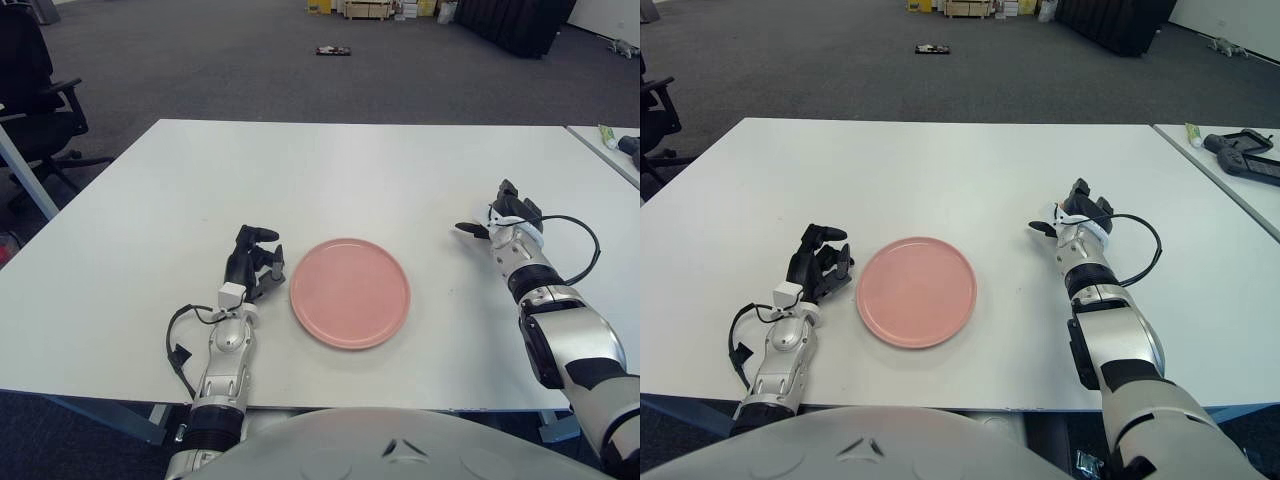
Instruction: Put the apple into the plate.
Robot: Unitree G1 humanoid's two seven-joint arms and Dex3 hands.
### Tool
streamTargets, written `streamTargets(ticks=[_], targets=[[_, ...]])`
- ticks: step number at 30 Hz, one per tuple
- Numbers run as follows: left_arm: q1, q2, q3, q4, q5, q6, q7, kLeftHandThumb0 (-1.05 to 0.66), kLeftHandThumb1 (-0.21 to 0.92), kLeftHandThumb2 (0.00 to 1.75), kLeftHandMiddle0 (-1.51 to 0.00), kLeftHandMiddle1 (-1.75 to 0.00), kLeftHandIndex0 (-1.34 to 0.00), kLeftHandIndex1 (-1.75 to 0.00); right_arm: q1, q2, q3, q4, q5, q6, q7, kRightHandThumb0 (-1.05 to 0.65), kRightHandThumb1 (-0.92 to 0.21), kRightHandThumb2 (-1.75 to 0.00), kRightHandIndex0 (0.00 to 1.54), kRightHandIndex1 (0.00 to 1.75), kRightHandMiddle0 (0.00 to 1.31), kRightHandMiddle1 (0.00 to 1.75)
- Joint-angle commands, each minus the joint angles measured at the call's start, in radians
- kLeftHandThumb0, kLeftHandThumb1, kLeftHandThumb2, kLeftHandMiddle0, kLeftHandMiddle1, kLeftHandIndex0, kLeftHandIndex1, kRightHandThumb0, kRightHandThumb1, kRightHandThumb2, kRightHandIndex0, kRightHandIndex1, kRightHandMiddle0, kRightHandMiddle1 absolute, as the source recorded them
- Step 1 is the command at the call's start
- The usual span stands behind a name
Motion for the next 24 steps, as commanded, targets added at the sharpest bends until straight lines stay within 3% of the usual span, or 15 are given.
streamTargets(ticks=[1, 9, 17, 20, 24], targets=[[0.006, 0.0, 0.005, 0.005, -0.001, 0.011, 0.005, -0.38, 0.67, 0.87, -0.58, -1.7, -0.34, -1.75, 0.032, 0.016, 0.015, 0.06, 0.03, 0.023, 0.046, -1.05, -0.85, -0.2, 0.0, 0.0, 0.0, 0.0], [0.009, -0.001, 0.006, 0.002, 0.005, 0.014, 0.013, -0.38, 0.68, 0.87, -0.57, -1.71, -0.34, -1.75, 0.012, 0.024, 0.049, 0.143, 0.034, 0.07, 0.077, -1.04, -0.91, -0.21, 0.0, 0.0, 0.0, 0.0], [0.01, 0.0, 0.006, 0.0, 0.009, 0.016, 0.017, -0.38, 0.68, 0.87, -0.55, -1.71, -0.34, -1.75, 0.0, 0.026, 0.069, 0.171, 0.043, 0.119, 0.086, -0.89, -0.92, -0.25, 0.0, 0.0, 0.0, 0.0], [0.01, 0.001, 0.006, 0.0, 0.016, 0.021, 0.021, -0.38, 0.68, 0.87, -0.55, -1.71, -0.34, -1.75, 0.0, 0.023, 0.076, 0.177, 0.045, 0.13, 0.095, -0.8, -0.88, -0.4, 0.0, 0.0, 0.0, 0.08], [0.011, 0.0, 0.006, -0.001, 0.016, 0.022, 0.023, -0.38, 0.68, 0.86, -0.55, -1.71, -0.34, -1.75, 0.005, 0.016, 0.098, 0.182, 0.034, 0.135, 0.111, -0.77, -0.9, -0.48, 0.05, 0.04, 0.0, 0.25]])
